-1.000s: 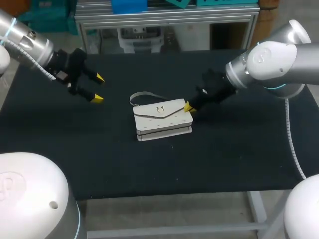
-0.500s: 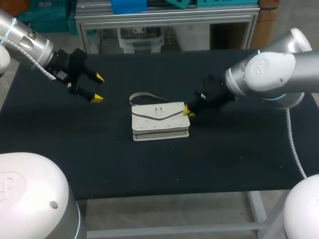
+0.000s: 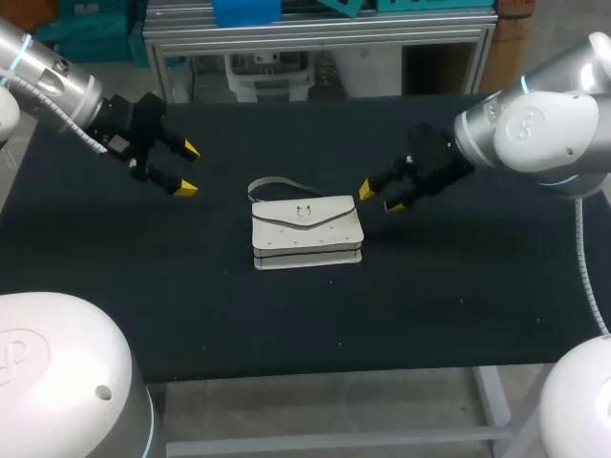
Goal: Pick up the bag, open it, inspect its contents, close it, and place it on the opposite side
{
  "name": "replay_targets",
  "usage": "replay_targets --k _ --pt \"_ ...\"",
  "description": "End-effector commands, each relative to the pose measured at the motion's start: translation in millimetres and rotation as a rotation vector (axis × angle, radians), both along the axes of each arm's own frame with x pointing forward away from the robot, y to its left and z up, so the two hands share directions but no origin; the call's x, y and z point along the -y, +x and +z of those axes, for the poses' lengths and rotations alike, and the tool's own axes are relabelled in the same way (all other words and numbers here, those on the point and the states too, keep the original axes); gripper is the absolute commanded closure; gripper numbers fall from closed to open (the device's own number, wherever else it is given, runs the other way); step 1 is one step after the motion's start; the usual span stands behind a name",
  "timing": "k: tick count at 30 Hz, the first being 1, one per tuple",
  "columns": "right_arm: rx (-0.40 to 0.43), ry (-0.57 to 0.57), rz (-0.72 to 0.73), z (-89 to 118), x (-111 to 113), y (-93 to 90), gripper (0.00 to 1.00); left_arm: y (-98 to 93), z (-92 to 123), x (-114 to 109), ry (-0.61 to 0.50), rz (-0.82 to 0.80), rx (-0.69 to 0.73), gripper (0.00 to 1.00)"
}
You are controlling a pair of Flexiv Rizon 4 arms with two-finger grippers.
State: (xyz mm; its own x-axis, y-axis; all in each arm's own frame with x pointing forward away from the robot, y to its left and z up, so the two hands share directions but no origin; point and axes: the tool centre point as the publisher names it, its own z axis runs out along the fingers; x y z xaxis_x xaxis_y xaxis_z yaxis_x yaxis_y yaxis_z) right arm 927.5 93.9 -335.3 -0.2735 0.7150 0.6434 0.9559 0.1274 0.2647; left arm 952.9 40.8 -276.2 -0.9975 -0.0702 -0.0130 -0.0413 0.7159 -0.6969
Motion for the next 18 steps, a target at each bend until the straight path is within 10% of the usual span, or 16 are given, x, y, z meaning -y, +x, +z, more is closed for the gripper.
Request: replay_targets --k 1,8,18 --pt "0.091 -0.126 0.147 36.2 5.9 -7.7 0.0 0.2 -1.1 0.0 -0.004 0.0 0.001 0.0" --pt "0.441 -0.462 0.443 48.7 -5.8 -17.3 0.0 0.2 -1.1 0.0 -0.004 0.0 0.001 0.0" --pt "0.423 -0.5 0.479 47.3 -5.5 -17.2 0.0 0.2 -1.1 0.0 -0.004 0.0 0.001 0.0"
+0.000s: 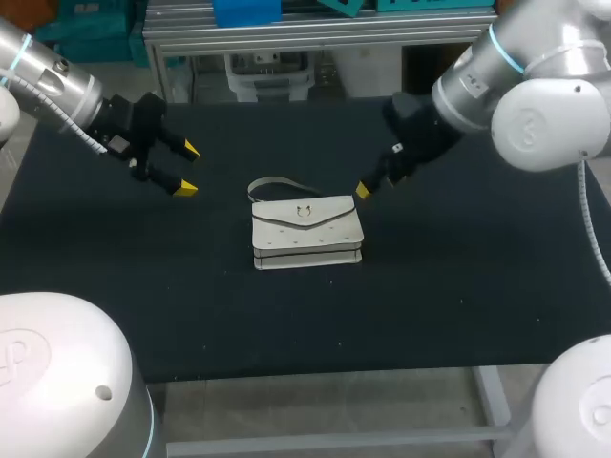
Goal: Pick up the bag, open it, inspect its contents, close it, and place it on the opposite side
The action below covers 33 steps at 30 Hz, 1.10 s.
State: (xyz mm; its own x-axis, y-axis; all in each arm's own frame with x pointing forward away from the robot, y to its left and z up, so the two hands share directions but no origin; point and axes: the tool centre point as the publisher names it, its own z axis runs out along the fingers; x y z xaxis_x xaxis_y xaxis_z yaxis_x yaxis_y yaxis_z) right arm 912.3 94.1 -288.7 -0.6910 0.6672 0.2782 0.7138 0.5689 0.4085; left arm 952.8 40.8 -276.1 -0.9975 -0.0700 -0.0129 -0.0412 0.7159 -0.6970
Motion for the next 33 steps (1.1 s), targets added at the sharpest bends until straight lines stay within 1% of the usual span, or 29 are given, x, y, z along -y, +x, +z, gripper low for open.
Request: replay_targets --k 1,3,5,6,8,9,10,11,13,14,16,18,20,21,22,23,24,33 --pt "0.15 -0.177 0.085 0.6 -5.3 -2.0 0.0 0.3 -1.2 0.0 -0.003 0.0 0.002 0.0" --pt "0.15 -0.177 0.085 0.6 -5.3 -2.0 0.0 0.3 -1.2 0.0 -0.003 0.0 0.002 0.0" --pt "0.274 -0.256 0.149 4.5 -16.1 0.8 0.0 -0.8 -2.7 11.0 0.011 -0.066 0.054 0.0" --pt "0.327 -0.286 0.205 4.1 -21.5 -0.8 0.0 -2.2 -2.6 13.8 0.007 -0.079 0.095 0.0" --pt "0.407 -0.321 0.239 2.3 -24.7 -4.5 0.0 -4.5 -3.9 17.7 -0.004 -0.114 0.137 0.0" --pt "0.442 -0.317 0.282 0.3 -26.9 -6.6 0.0 -5.2 -5.3 19.7 0.001 -0.133 0.165 0.0" --pt "0.471 -0.301 0.277 -0.8 -27.6 -9.2 0.0 -6.0 -6.5 21.4 -0.004 -0.143 0.181 0.0" --pt "0.492 -0.333 0.306 -3.4 -28.0 -10.2 0.0 -6.2 -7.1 23.1 -0.011 -0.155 0.186 0.0" --pt "0.541 -0.323 0.361 -6.8 -28.9 -13.8 0.0 -8.2 -8.1 28.4 -0.004 -0.173 0.232 0.0" --pt "0.568 -0.367 0.398 -9.2 -31.5 -16.4 0.0 -9.4 -7.9 30.8 -0.009 -0.189 0.243 0.0" --pt "0.605 -0.372 0.419 -13.3 -31.5 -18.5 0.0 -11.9 -7.9 37.0 -0.011 -0.212 0.29 0.0" --pt "0.648 -0.403 0.439 -16.5 -30.9 -21.7 0.0 -13.7 -7.6 41.5 -0.013 -0.235 0.319 0.0" --pt "0.693 -0.404 0.473 -18.8 -29.7 -25.4 0.0 -14.7 -8.8 47.8 -0.014 -0.262 0.338 0.0" --pt "0.701 -0.423 0.497 -22.0 -29.8 -27.2 0.0 -14.6 -9.3 50.7 -0.009 -0.264 0.343 0.0" --pt "0.709 -0.41 0.561 -27.0 -30.5 -28.6 0.0 -13.0 -9.9 54.5 -0.004 -0.28 0.329 0.0" --pt "0.677 -0.411 0.597 -31.1 -30.9 -28.1 0.0 -12.0 -9.5 56.7 0.004 -0.293 0.32 0.0" --pt "0.597 -0.421 0.626 -34.7 -30.5 -25.4 0.0 -12.0 -9.5 56.7 0.004 -0.293 0.32 0.0" --pt "0.597 -0.421 0.626 -34.7 -30.5 -25.4 0.0 -12.0 -9.5 56.7 0.004 -0.293 0.32 0.0"
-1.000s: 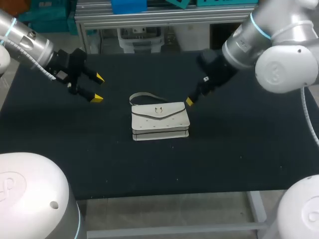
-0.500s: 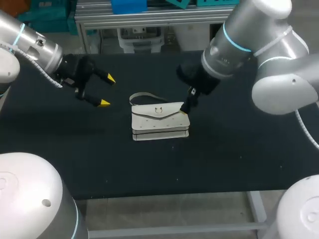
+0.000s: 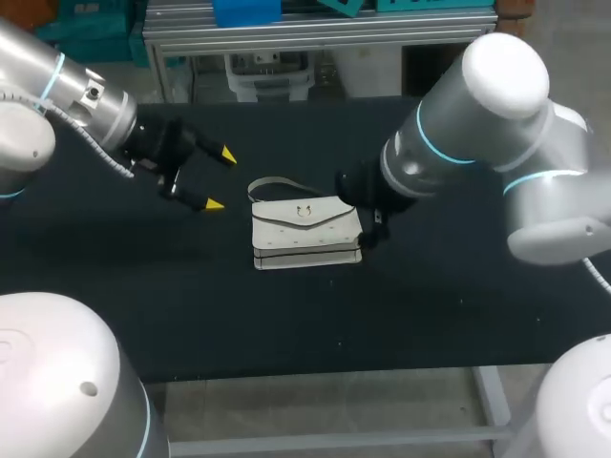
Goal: Pick up the bag, open it, inspect its contents, close it, and place it on the opposite side
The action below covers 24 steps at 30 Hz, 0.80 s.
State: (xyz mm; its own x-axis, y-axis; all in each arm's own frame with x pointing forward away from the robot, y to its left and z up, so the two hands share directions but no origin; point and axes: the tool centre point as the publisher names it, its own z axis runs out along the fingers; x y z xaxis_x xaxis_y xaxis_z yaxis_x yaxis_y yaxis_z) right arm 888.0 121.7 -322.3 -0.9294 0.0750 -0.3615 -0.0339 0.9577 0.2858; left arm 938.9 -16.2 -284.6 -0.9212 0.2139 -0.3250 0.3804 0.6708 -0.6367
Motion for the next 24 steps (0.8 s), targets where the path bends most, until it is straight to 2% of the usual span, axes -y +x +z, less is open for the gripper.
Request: replay_targets --k 1,3,6,11,16,18,21,24 --pt "0.056 -0.003 -0.022 -1.0 -2.9 -1.1 0.0 0.7 -4.5 6.1 0.014 -0.037 0.018 0.0" --pt "0.109 -0.018 0.05 -6.5 -15.0 -0.7 0.0 1.4 -7.4 9.6 -0.006 -0.056 0.026 0.0" --pt "0.155 -0.079 0.067 -15.0 -24.0 -2.3 0.0 2.1 -12.1 12.6 0.004 -0.078 0.057 0.0" --pt "0.237 -0.16 0.122 -20.0 -30.9 -3.6 0.0 5.3 -16.4 15.2 0.01 -0.094 0.081 0.0" --pt "0.27 -0.186 0.134 -27.1 -32.0 -2.6 0.0 6.8 -16.2 17.3 -0.004 -0.103 0.11 0.0" --pt "0.281 -0.181 0.128 -32.2 -30.2 -2.2 0.1 7.5 -16.8 20.0 0.001 -0.109 0.108 0.0" --pt "0.284 -0.182 0.118 -39.1 -28.7 -0.7 0.09 7.7 -16.3 21.8 -0.001 -0.116 0.111 0.07" --pt "0.288 -0.19 0.11 -43.6 -27.7 2.2 0.17 8.0 -15.3 24.0 -0.004 -0.127 0.114 0.22"
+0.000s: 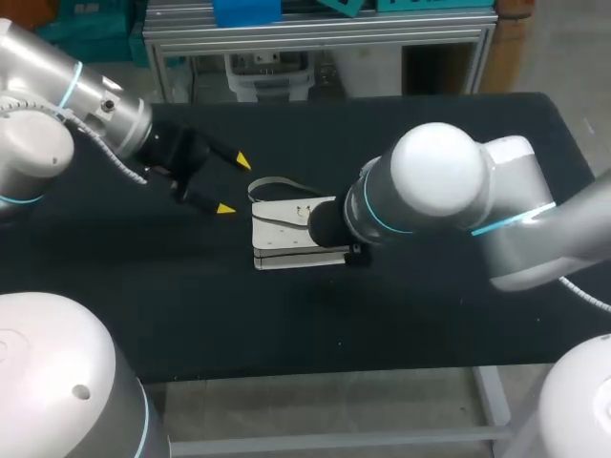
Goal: Pick up the bag, open it, inspect its contents, close it, and place it on the opposite side
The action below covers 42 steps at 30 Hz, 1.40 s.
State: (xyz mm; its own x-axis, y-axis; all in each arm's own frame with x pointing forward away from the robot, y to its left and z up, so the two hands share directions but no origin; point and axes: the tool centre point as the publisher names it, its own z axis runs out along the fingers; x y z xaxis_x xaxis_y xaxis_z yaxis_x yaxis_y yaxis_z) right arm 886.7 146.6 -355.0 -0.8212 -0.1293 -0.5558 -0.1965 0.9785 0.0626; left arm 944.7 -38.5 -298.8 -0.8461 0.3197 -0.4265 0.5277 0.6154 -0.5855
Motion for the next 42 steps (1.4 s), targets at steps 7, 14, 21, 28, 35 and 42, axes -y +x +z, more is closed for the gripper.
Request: replay_targets --k 7,14,21,28,35,42 --pt "0.075 0.016 -0.002 -19.8 -4.8 18.4 0.55 3.0 -6.0 7.3 0.003 -0.032 -0.007 0.19" --pt "0.068 -0.017 0.016 -27.2 -6.4 25.9 0.65 3.0 -8.9 9.4 0.01 -0.044 -0.012 0.25" --pt "0.068 -0.015 0.027 -30.8 -7.3 27.6 0.85 3.5 -10.6 10.8 0.022 -0.061 -0.009 0.3" --pt "0.08 -0.009 0.021 -26.3 0.2 25.9 0.33 4.6 -11.5 11.5 0.023 -0.078 -0.013 0.32" --pt "0.075 -0.006 0.031 -29.6 1.5 32.0 0.87 5.4 -15.6 15.4 0.02 -0.096 -0.018 0.43" --pt "0.084 0.0 0.012 -30.4 -3.8 27.0 1.0 -0.5 -14.9 21.0 -0.004 -0.138 0.046 0.44"
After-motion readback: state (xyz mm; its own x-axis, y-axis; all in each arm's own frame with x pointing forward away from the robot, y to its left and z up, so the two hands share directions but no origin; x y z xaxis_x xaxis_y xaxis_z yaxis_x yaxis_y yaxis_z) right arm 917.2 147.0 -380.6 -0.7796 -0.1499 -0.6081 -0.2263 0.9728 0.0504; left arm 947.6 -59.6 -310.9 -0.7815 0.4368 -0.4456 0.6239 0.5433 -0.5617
